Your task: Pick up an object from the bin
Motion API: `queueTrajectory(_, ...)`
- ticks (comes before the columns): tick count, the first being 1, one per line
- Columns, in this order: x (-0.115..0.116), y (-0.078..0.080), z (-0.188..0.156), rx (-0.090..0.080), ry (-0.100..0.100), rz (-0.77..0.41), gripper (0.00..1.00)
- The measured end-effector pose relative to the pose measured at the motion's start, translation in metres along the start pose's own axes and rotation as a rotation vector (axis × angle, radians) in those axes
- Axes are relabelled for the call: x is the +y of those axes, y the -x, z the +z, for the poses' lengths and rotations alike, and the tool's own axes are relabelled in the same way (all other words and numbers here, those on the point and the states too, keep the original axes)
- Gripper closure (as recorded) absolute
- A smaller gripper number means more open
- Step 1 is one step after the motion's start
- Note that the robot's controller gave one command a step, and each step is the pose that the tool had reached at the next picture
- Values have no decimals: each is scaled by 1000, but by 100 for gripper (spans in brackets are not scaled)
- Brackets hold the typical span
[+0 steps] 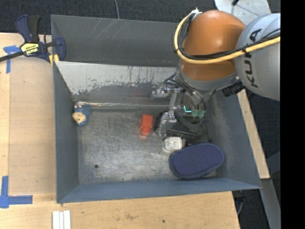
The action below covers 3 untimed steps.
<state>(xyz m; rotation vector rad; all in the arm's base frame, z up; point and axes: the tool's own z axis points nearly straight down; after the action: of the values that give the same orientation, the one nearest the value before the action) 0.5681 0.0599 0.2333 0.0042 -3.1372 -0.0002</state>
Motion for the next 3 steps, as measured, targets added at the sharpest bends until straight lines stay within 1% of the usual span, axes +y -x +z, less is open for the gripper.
queueTrajectory(1,-71,41,146,-19,0,-240,0)
queueTrajectory(2,-123,50,133,-6,-1,-118,0)
queueTrajectory(3,-125,56,132,-1,0,38,0)
